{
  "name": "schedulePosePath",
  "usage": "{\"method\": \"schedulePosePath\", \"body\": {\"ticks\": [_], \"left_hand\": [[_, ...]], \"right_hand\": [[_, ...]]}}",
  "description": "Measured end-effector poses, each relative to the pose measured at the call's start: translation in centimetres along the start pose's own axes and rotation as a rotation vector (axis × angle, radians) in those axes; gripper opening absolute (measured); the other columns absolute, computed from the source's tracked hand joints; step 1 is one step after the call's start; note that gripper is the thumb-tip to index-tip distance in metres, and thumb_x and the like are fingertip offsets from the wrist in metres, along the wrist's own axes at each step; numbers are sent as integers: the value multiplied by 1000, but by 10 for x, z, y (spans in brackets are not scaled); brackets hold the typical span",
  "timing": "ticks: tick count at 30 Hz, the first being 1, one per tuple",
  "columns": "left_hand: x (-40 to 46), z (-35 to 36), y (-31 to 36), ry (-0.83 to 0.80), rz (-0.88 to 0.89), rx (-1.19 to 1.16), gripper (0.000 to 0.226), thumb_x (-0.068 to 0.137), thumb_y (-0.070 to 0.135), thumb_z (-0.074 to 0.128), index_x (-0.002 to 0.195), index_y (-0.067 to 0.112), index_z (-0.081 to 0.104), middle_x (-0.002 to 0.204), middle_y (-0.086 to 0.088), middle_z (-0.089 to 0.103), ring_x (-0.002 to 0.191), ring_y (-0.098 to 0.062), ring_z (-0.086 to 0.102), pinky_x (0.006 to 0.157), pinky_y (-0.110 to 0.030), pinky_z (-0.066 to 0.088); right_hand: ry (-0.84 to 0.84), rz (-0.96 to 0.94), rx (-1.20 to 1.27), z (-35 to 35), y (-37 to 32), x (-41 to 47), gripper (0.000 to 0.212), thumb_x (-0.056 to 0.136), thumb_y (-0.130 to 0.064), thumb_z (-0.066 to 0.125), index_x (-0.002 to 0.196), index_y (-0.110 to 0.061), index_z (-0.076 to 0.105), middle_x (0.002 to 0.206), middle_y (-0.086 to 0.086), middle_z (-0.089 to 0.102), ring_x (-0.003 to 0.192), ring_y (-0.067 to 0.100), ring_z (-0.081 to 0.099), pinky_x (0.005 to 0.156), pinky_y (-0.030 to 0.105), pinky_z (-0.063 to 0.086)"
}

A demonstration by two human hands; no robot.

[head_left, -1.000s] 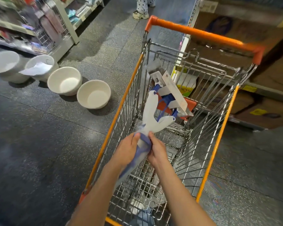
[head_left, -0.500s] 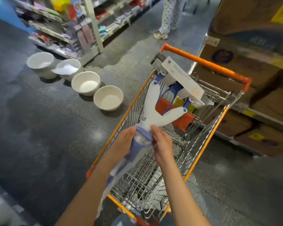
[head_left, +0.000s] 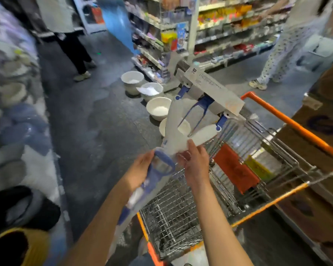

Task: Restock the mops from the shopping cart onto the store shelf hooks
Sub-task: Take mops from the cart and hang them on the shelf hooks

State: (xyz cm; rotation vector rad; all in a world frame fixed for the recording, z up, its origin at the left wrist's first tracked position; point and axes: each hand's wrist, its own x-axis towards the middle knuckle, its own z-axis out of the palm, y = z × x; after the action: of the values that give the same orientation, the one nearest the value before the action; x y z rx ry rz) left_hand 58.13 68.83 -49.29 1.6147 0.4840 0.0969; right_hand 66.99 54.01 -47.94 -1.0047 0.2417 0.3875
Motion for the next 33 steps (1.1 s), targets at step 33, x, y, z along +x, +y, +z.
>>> {"method": "schedulePosePath", "body": {"ticks": [33], "left_hand": [[-396,-98,12,1000,140,-64,26,108,21,44,102,17,70,98,-3,75,90,-11,70,80,-29,56]], "right_hand": [[-849,154,-352,74,109,-334,3,95,-6,62,98,-7,60,70,1,58,73,19,58,60,33,51]]}}
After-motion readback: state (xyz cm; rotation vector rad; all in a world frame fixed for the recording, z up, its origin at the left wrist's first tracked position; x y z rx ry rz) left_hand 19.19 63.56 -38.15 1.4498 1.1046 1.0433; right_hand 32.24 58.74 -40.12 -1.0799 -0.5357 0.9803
